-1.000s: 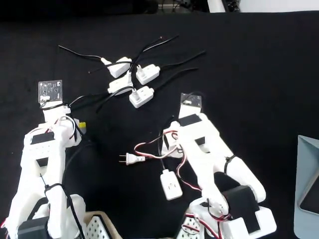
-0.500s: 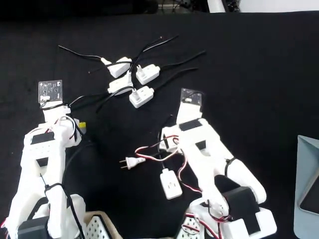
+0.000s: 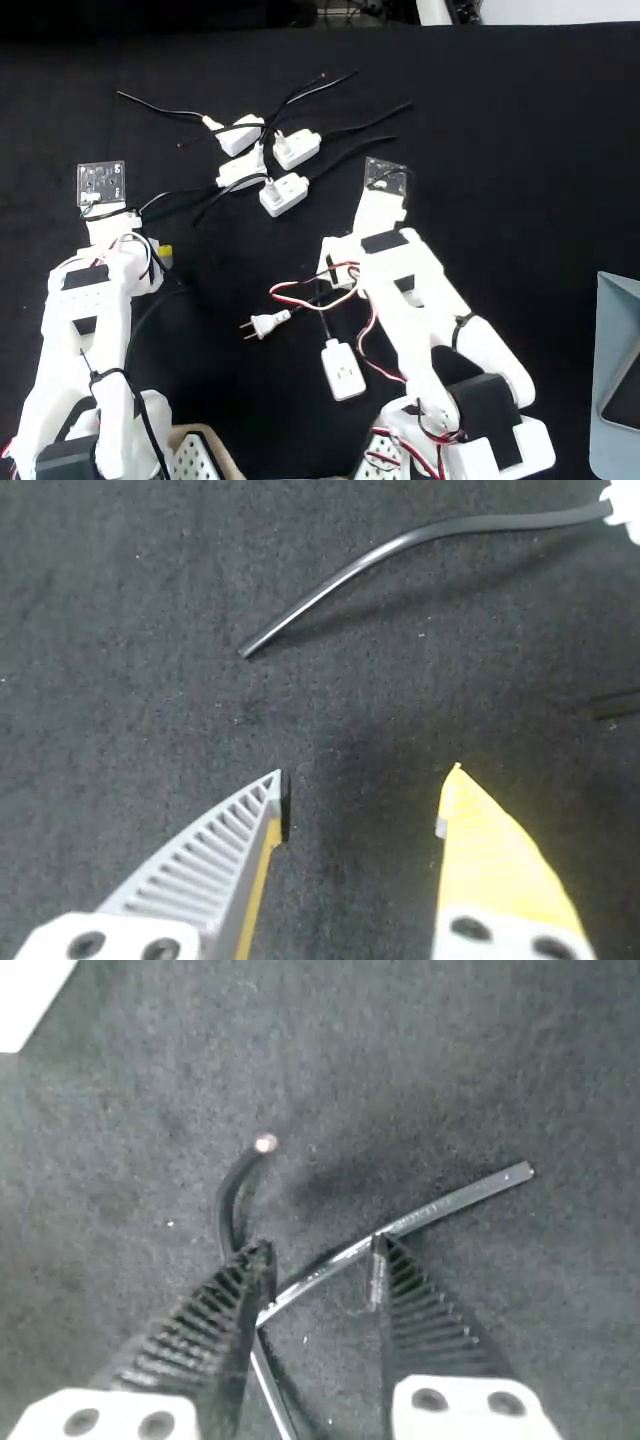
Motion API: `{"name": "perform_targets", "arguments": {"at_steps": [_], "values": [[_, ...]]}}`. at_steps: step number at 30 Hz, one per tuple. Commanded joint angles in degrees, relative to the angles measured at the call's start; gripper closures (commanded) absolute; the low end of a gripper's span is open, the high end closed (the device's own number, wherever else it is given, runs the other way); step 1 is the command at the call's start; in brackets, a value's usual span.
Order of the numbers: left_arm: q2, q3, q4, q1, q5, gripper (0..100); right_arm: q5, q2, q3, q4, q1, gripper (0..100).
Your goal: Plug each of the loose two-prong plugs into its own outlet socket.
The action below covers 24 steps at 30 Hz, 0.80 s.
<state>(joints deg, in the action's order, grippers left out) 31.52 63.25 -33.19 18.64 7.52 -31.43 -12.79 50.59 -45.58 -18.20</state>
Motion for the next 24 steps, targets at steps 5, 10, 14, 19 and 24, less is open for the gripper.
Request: {"name": "perform_targets", "arguments": {"at_steps": [5, 10, 14, 19, 24], "values": [[1.1, -0.3, 1.2, 0.3, 0.6, 75, 0.1, -0.7, -0.6, -0.8, 0.4, 84.5], [1.1, -0.3, 1.2, 0.3, 0.6, 75, 0.3, -0.7, -2.1, -5.4, 0.4, 84.5], [1.1, -0.3, 1.2, 0.3, 0.6, 75, 0.1, -0.7, -4.3, -7.6, 0.6, 84.5], [1.1, -0.3, 1.2, 0.3, 0.6, 75, 0.0, 0.7, -4.7, -4.7, 0.5, 84.5], [1.1, -0.3, 1.2, 0.3, 0.6, 75, -0.1, 7.6, -7.5, -2.7, 0.7, 84.5]]}}
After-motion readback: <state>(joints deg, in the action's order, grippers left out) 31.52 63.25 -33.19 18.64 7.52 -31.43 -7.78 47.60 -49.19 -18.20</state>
